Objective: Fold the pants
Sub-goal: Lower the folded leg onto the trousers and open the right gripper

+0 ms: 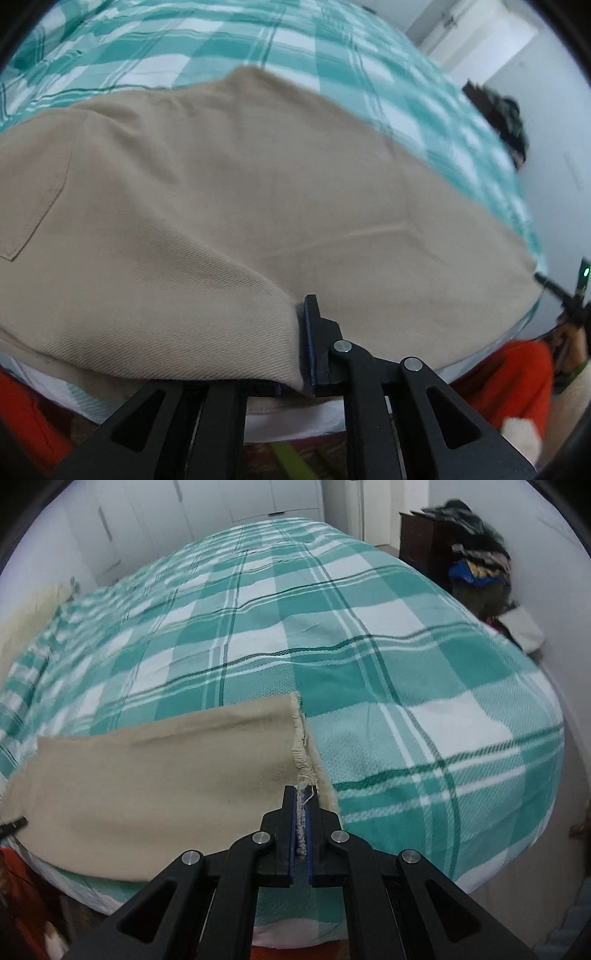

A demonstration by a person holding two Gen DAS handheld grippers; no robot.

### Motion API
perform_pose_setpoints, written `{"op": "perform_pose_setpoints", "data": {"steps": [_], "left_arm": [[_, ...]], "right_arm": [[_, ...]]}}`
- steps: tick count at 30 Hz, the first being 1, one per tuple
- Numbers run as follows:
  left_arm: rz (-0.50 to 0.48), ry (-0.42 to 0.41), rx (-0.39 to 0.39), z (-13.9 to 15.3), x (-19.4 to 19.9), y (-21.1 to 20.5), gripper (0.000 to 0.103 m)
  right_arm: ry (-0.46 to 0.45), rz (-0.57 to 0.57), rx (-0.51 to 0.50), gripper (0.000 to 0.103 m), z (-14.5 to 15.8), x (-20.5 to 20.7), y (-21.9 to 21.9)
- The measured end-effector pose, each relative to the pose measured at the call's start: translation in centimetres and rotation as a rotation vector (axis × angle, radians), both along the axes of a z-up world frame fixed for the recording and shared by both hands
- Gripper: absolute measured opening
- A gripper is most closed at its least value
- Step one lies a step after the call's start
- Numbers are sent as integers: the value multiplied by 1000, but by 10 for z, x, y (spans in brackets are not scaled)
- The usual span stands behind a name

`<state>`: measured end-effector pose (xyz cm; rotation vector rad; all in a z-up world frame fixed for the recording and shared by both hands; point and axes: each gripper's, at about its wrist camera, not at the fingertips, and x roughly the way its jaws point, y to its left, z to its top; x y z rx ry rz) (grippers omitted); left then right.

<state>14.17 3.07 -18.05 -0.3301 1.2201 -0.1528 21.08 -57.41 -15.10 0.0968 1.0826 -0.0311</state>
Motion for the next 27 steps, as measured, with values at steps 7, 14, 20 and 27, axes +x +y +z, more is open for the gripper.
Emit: {"op": "perform_pose_setpoints", "data": {"steps": [7,14,20,27], "left_arm": [[-66,37,41,34,-30,13,74],[-30,-112,62,84,-59,47,73],[1,-169,167,49,-1,49,60],[-23,-52,206,-3,-19,65,21]], "right_arm": [[34,-64,-42,56,-5,-8,-9],[-145,-136,-43,64,58,-39,-7],[-94,139,-31,65,50,-11,78],[183,185,-40,65,-30,11,78]]}}
